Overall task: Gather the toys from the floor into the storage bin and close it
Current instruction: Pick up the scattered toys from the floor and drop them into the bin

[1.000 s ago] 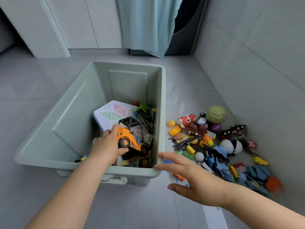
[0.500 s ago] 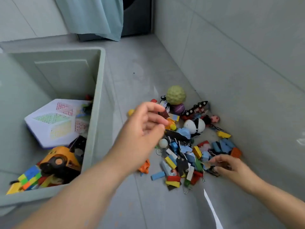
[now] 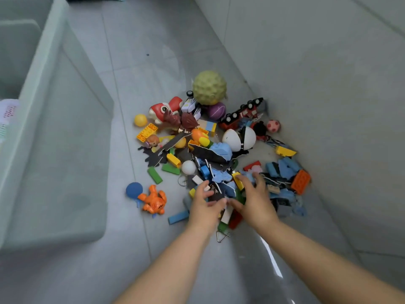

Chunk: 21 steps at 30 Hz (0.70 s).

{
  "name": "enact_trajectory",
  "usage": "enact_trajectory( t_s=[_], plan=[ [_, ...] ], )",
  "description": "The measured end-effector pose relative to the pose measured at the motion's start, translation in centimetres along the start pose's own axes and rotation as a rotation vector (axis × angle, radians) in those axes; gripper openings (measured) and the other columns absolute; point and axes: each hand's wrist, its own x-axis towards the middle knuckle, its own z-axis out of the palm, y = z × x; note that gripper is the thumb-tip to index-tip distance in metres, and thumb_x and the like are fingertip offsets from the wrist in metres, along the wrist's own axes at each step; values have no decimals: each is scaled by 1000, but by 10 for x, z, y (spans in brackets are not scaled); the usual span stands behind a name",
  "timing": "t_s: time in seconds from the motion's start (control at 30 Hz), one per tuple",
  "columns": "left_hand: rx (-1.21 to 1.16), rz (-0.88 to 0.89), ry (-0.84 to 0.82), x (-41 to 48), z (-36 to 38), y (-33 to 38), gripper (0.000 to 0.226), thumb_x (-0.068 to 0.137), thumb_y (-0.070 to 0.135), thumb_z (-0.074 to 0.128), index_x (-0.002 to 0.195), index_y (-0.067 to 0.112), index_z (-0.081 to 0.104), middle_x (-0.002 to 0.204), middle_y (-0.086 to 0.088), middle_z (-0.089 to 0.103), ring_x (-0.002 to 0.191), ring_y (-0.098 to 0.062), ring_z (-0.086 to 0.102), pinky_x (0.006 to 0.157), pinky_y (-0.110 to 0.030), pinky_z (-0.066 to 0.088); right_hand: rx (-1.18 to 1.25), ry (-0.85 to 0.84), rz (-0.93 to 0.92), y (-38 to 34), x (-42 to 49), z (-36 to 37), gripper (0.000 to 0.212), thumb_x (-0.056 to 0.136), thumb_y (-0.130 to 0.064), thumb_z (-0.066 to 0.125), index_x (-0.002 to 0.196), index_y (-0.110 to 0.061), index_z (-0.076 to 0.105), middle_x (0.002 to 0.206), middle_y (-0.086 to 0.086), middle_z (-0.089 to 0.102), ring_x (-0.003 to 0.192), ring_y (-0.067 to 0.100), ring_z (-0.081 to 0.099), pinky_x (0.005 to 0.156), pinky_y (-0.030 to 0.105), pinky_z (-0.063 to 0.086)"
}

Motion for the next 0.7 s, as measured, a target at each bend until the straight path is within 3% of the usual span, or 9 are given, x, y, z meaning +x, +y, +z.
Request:
enact_trajectory(
  t_s=[0.07,0.2,0.37,0.47,0.53,0.7],
  plan=[
    [6,15,-22,4,-1,3,64,85,5,64,139,28,36,126,-1,46,107,-22,56,70,-19,45,41,23,4,3,6,-1,73,80,-34,68,141,-27,29,153,12,11,139,31,23,110,41,31],
    [-5,17,-50,4,-1,5,71,84,6,65,142,30,32,138,-1,42,113,-18,50,83,-25,45,9,-44,-7,-1,23,-9,79,73,-36,74,139,-18,33,140,13,29,128,29,36,103,33,35],
    [-25,15,-76,0,2,6,77,84,6,66,145,31,26,144,-1,38,112,-13,45,87,-26,40,-40,-45,33,-8,26,-10,71,71,-31,76,129,-10,41,138,11,24,123,28,41,103,33,38],
    [-25,7,-71,0,6,7,79,83,7,67,146,29,25,143,-2,39,112,-15,45,93,-28,41,56,-23,64,-7,20,-17,66,73,-23,75,128,-10,40,140,9,22,122,25,42,98,26,34],
    [-39,0,-31,-1,11,8,73,83,9,68,143,25,30,139,-5,43,113,-18,48,96,-30,42,158,24,93,-4,15,-22,64,73,-18,74,128,-11,41,137,10,25,117,22,44,90,20,32],
    [-184,-137,66,-8,27,22,38,93,23,54,129,19,45,117,-8,56,92,-16,51,80,-27,41,361,189,151,-6,-3,-38,58,75,-13,72,125,-17,43,132,9,33,104,11,38,84,19,33]
  ],
)
